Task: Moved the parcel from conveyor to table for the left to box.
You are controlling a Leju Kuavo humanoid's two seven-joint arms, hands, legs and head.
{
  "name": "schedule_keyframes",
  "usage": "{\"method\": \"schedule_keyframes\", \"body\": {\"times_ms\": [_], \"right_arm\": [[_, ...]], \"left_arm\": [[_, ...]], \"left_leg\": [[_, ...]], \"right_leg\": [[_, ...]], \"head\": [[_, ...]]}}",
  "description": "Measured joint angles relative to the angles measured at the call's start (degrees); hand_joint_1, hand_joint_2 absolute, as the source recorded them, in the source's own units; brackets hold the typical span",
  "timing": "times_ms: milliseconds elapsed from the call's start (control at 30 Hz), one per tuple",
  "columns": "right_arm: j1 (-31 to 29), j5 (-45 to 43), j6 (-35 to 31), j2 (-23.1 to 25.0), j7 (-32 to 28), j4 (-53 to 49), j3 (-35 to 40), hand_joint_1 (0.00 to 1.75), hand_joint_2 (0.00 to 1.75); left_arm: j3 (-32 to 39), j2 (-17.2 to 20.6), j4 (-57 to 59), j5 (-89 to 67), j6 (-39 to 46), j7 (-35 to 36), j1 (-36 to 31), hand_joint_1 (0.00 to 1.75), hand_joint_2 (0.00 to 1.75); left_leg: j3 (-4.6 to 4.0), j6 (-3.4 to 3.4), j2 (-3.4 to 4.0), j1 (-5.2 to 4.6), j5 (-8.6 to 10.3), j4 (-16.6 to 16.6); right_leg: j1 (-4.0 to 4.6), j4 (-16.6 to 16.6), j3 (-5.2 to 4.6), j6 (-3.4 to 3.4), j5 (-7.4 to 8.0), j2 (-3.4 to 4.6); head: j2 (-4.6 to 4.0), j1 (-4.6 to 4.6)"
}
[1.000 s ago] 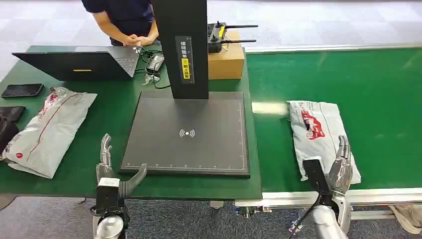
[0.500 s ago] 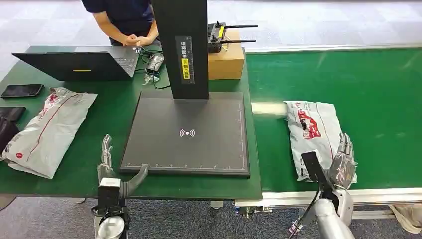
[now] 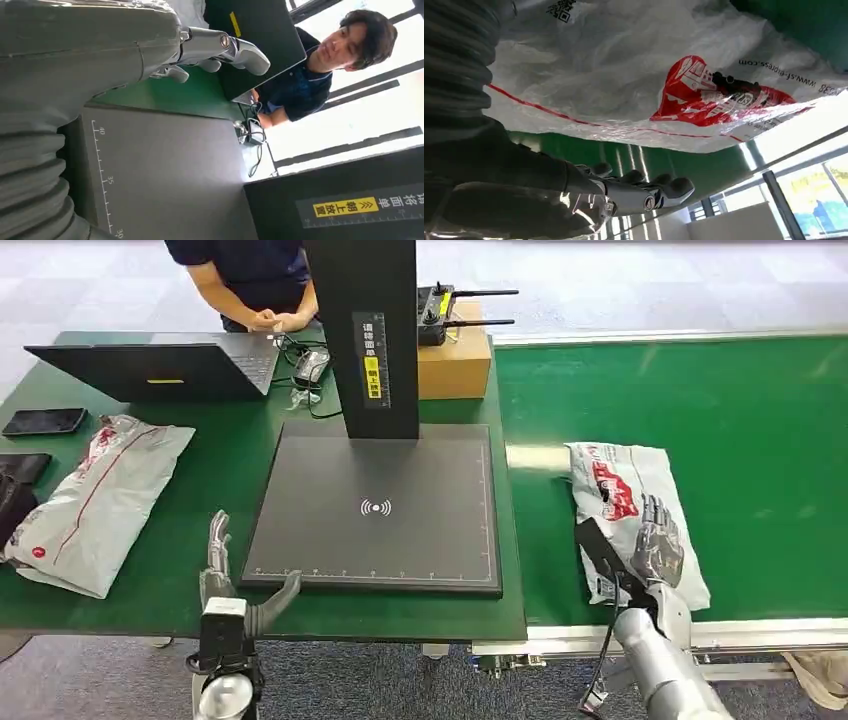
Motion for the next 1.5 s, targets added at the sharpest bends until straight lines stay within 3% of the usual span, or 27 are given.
{"method": "schedule_keyframes", "body": {"times_ms": [533,800,1200,1233,1267,1367,1500], "right_arm": [[-1.2,0.5,3.9,1.2,-0.5,5.2,3.3,0.0,1.75],[-1.0,2.9,6.1,1.7,4.5,7.1,4.6,0.0,1.75],[-1.3,3.0,6.8,2.2,5.3,8.7,5.3,0.0,1.75],[-1.3,3.0,6.8,2.2,5.3,8.7,5.4,0.33,1.75],[-1.3,3.0,6.8,2.2,5.3,8.8,5.6,1.31,1.75],[-1.3,2.9,6.8,2.3,5.2,9.0,5.9,1.48,1.75],[-1.3,2.8,6.7,2.4,5.2,9.4,6.0,1.45,1.75]], "left_arm": [[-0.4,0.2,0.4,0.0,-0.2,0.0,-0.4,0.0,1.75],[-0.4,0.2,1.0,-0.6,-1.1,0.0,-0.9,0.0,1.75],[-0.4,0.2,1.4,-0.9,-1.1,0.0,-1.1,0.0,1.75],[-0.4,0.2,1.4,-1.0,-1.1,0.0,-1.1,0.0,1.75],[-0.4,0.2,1.4,-1.1,-1.1,0.0,-1.1,0.0,1.75],[-0.4,0.2,1.4,-1.1,-1.1,0.0,-1.1,0.0,1.75],[-0.3,0.2,1.5,-1.2,-1.2,0.0,-1.2,0.0,1.75]], "left_leg": [[0.0,0.0,-0.02,0.0,0.0,0.0],[0.03,0.0,-0.02,0.0,0.0,0.0],[0.1,0.01,-0.03,0.0,0.0,0.0],[0.11,0.02,-0.03,0.0,0.0,0.0],[0.12,0.02,-0.02,-0.01,0.0,0.0],[0.15,0.02,-0.03,-0.01,0.0,0.0],[0.17,0.03,-0.03,-0.01,0.0,0.0]], "right_leg": [[0.0,0.0,0.0,0.0,0.0,-0.03],[0.0,0.0,0.01,0.0,0.0,-0.02],[-0.01,0.0,0.11,0.02,0.0,-0.03],[-0.01,0.0,0.12,0.02,0.0,-0.03],[-0.01,0.0,0.14,0.02,0.0,-0.03],[-0.01,0.0,0.16,0.02,0.0,-0.03],[-0.02,0.0,0.19,0.05,0.02,-0.03]], "head": [[0.0,0.0],[0.0,0.0],[0.0,0.0],[0.0,0.0],[0.0,0.0],[0.0,0.0],[0.0,-0.04]]}}
